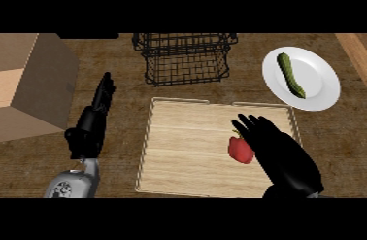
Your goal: Pick the bell pepper from the tray and place it in the tiered basket
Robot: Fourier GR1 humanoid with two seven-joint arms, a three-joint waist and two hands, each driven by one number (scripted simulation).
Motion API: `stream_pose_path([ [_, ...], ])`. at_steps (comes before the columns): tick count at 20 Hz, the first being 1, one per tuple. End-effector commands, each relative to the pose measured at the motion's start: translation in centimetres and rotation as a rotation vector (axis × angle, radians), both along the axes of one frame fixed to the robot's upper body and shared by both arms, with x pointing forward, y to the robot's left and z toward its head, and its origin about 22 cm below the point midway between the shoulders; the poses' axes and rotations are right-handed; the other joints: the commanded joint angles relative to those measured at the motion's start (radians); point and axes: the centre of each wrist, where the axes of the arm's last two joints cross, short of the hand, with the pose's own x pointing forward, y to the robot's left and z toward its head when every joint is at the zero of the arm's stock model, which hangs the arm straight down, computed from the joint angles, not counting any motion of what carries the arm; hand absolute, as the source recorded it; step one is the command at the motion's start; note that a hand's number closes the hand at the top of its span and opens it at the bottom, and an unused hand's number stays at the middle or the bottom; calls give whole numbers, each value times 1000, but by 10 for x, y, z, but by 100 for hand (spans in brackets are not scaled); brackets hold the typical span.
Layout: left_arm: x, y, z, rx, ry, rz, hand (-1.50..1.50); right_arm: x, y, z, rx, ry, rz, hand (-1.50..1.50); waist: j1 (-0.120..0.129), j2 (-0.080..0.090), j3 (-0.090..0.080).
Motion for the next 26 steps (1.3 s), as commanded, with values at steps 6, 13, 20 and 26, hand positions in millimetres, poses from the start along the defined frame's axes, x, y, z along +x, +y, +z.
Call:
stream_pose_path([
  [6, -10, -1, -1, -13, 3, 9, 0, 36, 1, -9, 48, -17, -11, -150, 4, 0, 0],
  [13, 11, 1, -11, -8, -7, 8, 0, 27, 3, -44, 52, 9, -15, -150, 0, 1, 0],
  [20, 1, -3, 0, -11, 17, -12, 0, 24, 7, -53, 124, -21, -43, -150, 0, 0, 0],
  [26, 1, 9, 4, -8, 17, 5, 0, 17, 16, -70, 38, -222, 47, 150, 2, 0, 0],
])
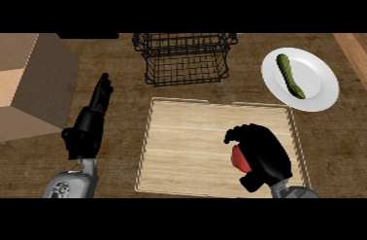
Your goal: Pick the bell pepper from the tray and place it in the tiered basket
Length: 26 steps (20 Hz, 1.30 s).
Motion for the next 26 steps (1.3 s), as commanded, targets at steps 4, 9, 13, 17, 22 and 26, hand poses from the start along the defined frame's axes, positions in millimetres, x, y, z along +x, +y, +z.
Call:
stream_pose_path([
  [4, -1, -5, -2, 1, -10, -9, 0, 0, 44, -8, -124, -66, -19, 150, 3, 5, 5],
  [9, 8, -20, 6, -3, -16, -80, 0, 17, 93, -16, -408, 158, -191, 150, 78, 21, 1],
  [13, 3, -26, -2, -5, -24, -99, 0, 41, 111, 4, -458, 151, -313, 150, 106, 22, 4],
  [17, 15, -41, 6, 0, -23, -120, 0, 53, 134, 25, -424, 78, -403, 150, 105, 24, 5],
  [22, 15, -23, 9, 12, -9, -93, 0, 66, 162, 70, -386, -47, -496, 150, 96, 11, 4],
  [26, 16, -26, 4, 6, 4, -96, 0, 67, 182, 128, -286, -187, -539, 150, 92, 4, 2],
])
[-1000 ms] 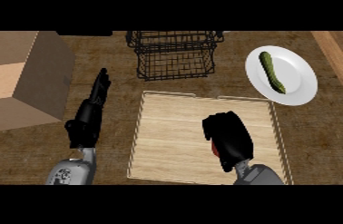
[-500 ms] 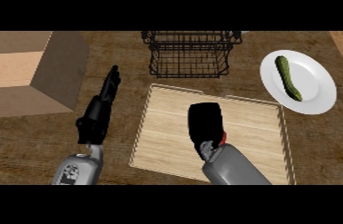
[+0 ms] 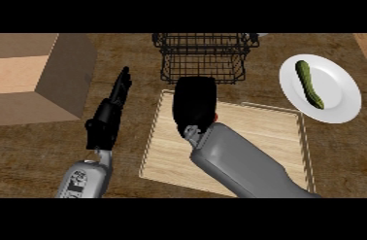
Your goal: Pick the bell pepper from the tray and place it in the tiered basket
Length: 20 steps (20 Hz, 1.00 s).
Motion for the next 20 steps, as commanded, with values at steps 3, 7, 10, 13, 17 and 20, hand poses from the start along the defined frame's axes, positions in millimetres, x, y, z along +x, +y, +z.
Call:
stream_pose_path([
  [3, -5, 1, -11, -1, 20, 38, 0, -4, 35, 82, 36, -166, -143, 150, -17, -11, -1],
  [7, -4, 9, -5, 0, 15, 38, 0, -2, 46, 124, 91, -197, -147, 150, -31, -12, -1],
  [10, -4, 20, 0, -7, 18, 52, 0, 6, 50, 158, 96, -224, -168, 150, -43, -14, 0],
  [13, -14, 9, -13, -10, 14, 36, 0, 6, 60, 171, 142, -222, -181, 150, -25, -12, -2],
  [17, 0, 24, -4, 19, -15, 60, 0, 21, 52, 189, 376, -217, -187, 150, -31, -2, -1],
  [20, -4, 7, -3, 3, 2, 48, 0, 37, 55, 185, 359, -228, -187, 150, -40, 0, 0],
])
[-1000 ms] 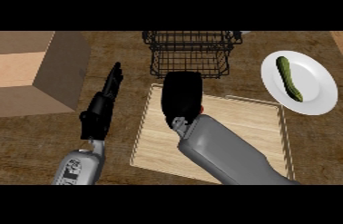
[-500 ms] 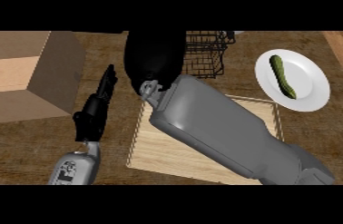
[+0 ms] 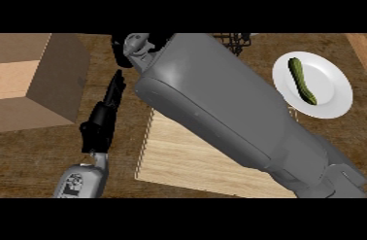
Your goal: Pick the bell pepper from the tray and place it in the tiered basket
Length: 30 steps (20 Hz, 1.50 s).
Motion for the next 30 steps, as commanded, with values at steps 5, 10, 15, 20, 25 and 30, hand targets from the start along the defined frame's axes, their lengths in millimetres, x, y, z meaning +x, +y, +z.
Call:
stream_pose_path([
  [5, -4, 3, 6, -1, 3, 4, 0, 28, 12, 14, 102, -15, -208, 150, 3, 6, 0],
  [10, -5, 4, 5, 4, -12, 18, 0, 58, 2, 2, 19, -18, -237, 150, -20, 7, 1],
  [15, -15, -2, 4, -22, -16, 6, 0, 76, -4, -15, -30, -23, -263, 150, -12, 8, 1],
  [20, 1, 20, 8, -1, -10, 20, 0, 94, -26, -40, -46, 6, -264, 150, -32, 8, 2],
  [25, -1, 12, 10, -11, -4, 26, 0, 106, -49, -37, 259, 48, -345, -150, -25, 9, 2],
  [30, -4, 21, -5, -4, 3, 23, 0, 109, -57, -53, 439, -15, -296, -150, -30, 9, 3],
])
